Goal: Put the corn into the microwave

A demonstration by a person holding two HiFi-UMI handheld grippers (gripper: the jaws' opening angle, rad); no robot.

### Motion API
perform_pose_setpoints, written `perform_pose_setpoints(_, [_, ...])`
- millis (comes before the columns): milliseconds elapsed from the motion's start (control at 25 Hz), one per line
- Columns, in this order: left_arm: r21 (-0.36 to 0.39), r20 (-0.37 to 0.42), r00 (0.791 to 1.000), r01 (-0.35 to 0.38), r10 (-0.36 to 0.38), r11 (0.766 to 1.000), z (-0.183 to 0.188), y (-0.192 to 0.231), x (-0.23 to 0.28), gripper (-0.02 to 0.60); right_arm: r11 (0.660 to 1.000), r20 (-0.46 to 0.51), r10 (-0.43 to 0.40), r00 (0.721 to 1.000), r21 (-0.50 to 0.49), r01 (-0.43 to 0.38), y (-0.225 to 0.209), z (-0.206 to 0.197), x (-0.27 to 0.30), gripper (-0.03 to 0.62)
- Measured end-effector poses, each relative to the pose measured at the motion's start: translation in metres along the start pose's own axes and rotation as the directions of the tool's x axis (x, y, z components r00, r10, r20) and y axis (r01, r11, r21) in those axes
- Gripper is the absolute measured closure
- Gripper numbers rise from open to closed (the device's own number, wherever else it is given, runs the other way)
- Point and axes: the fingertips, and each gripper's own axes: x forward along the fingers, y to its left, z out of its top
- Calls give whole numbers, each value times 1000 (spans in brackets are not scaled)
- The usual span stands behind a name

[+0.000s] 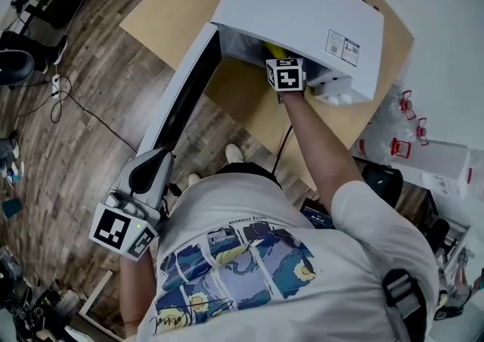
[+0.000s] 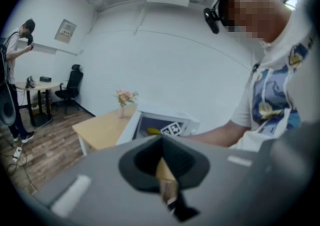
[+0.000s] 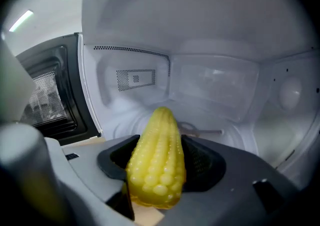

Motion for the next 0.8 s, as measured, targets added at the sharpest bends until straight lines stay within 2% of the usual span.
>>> perform_pose_setpoints(120, [-1,1,1000,0,0,1000,0,0,2,574,1000,-26,-12,1000,-21,12,-1,-2,2,336])
perform_pose_setpoints(400, [-6,0,1000,13,-13,1000,-1,2,-1,573,1000,-28,9,1000,4,-9,-1,-3,0,335])
perform_pose_setpoints(800, [14,-5,996,88,-88,996,-6,2,-15,573,999,-3,-24,1000,38,24,5,-8,-30,322])
